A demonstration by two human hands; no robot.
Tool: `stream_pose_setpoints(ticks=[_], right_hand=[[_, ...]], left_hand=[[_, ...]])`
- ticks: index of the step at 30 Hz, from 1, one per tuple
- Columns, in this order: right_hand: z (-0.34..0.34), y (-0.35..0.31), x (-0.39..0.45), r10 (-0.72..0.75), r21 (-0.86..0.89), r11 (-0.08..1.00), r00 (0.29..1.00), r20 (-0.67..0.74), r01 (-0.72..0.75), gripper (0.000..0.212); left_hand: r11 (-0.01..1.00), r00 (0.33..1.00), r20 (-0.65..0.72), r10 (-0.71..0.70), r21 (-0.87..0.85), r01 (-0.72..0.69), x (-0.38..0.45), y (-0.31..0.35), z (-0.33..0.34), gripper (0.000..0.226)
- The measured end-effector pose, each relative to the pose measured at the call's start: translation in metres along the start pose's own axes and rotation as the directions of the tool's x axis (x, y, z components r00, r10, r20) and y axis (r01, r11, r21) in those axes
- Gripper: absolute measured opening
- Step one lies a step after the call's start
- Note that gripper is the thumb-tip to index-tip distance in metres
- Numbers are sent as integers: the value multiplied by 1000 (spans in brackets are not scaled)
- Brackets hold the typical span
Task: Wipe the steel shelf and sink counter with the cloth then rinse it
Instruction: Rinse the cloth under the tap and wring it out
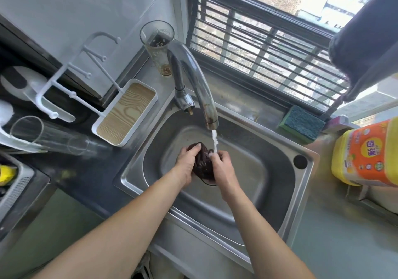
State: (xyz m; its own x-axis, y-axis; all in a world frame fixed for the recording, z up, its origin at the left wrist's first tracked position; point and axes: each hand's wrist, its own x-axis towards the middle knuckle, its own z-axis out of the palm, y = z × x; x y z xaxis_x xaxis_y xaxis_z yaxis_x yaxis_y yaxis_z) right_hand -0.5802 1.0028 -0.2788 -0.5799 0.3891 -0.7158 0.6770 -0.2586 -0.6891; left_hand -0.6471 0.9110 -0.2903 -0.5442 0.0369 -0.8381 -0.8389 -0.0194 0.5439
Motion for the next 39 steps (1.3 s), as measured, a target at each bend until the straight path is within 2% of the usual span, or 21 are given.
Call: stream_pose_setpoints(ticks=[2,3,8,11,14,16,17,19,20,22,24,26,28,30,32,35,39], right_hand=[[6,4,-2,-107,-213,971,994,3,105,28],[8,5,-3,-142,-265,955,990,-7,136,31],[12,3,4,-235,-274,937,971,-42,215,34],[13,-1,13,-206,-285,943,974,-98,170,34],[9,-2,23,-154,-309,948,962,-226,79,37],[4,-4,28,-93,-236,972,929,-357,7,39],[0,-5,31,-30,-138,990,903,-429,-33,42],[-7,-10,34,139,119,989,861,-490,-92,51],[-9,-12,34,180,176,979,856,-484,-106,53],[-9,-11,28,117,101,992,884,-452,-80,47],[-2,-6,16,-48,-61,998,919,-391,26,36],[9,3,1,-209,-196,968,934,-290,156,30],[20,9,-12,-319,-262,928,927,-196,264,25],[27,11,-16,-348,-244,923,918,-192,299,24],[30,8,-12,-275,-214,952,920,-280,219,31],[25,1,2,-163,-218,973,886,-434,72,40],[5,-8,23,-53,-139,990,913,-404,-3,41]], left_hand=[[998,999,10,-43,45,43,-1,-2,4,36],[996,997,12,-76,48,75,-2,-3,5,36],[990,989,41,-139,-17,140,-8,-1,9,34],[995,992,76,-98,23,97,-9,2,8,26],[991,992,126,-7,137,-10,-8,1,4,12],[963,990,127,63,253,-94,-7,-1,-1,12],[949,991,114,73,297,-104,-6,-3,-4,14],[956,998,55,35,289,-49,-2,-4,-10,10],[973,1000,15,-13,231,9,-1,-3,-12,6],[993,994,-51,-93,65,96,-1,2,-12,9],[998,993,-99,-60,-9,59,3,3,-8,25],[997,990,-136,24,78,-14,3,4,-3,36],[965,980,-172,100,256,-53,2,5,1,45],[936,981,-137,139,341,-85,-1,6,3,50],[935,992,-78,104,349,-71,-6,4,8,46],[951,997,63,52,301,-69,-10,-2,18,36],[951,984,177,-5,304,-50,-12,-5,22,33]])
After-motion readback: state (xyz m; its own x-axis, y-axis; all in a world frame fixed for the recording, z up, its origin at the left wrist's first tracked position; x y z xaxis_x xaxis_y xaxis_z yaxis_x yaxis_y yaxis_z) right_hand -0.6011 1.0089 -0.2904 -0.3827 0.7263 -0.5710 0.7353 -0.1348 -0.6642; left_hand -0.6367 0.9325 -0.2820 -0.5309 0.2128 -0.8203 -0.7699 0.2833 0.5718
